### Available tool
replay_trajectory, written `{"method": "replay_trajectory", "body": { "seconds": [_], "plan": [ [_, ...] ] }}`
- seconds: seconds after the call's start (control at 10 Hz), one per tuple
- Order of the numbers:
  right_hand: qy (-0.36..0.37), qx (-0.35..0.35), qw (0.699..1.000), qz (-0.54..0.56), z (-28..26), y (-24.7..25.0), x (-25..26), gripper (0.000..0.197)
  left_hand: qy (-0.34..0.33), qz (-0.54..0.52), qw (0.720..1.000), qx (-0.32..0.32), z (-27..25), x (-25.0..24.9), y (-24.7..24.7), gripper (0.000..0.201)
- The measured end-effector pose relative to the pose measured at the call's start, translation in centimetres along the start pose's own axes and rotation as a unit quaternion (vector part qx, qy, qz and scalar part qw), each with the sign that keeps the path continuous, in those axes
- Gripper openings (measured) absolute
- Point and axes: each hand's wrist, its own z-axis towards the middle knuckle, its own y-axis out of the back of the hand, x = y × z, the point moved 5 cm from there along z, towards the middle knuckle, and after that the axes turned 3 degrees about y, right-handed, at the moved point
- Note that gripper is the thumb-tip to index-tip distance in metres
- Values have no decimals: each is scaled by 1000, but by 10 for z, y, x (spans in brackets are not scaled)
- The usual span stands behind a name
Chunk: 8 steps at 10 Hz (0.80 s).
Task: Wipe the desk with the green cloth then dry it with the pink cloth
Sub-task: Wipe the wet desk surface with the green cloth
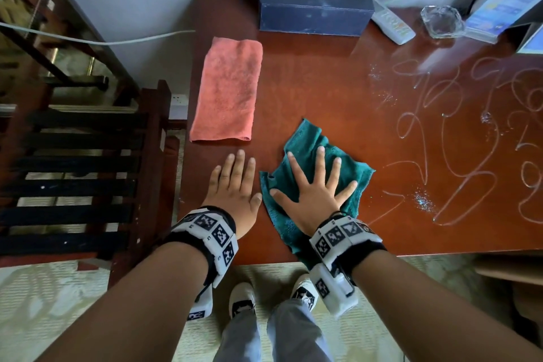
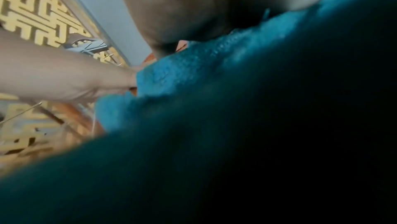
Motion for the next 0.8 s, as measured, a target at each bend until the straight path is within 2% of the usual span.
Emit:
{"method": "replay_trajectory", "body": {
  "seconds": [0.2, 0.3, 0.8],
  "plan": [
    [108, 3, 994, -35, -20, -15, 10, 63, 4, 9, 1000, -10, 0, 0, 0, 64],
    [138, 3, 989, -58, -34, -20, 9, 61, 1, 10, 1000, -14, 1, 0, 0, 61],
    [175, -37, 983, -53, -54, -24, -27, 56, 15, 28, 999, -19, 1, 0, -2, 67]
  ]
}}
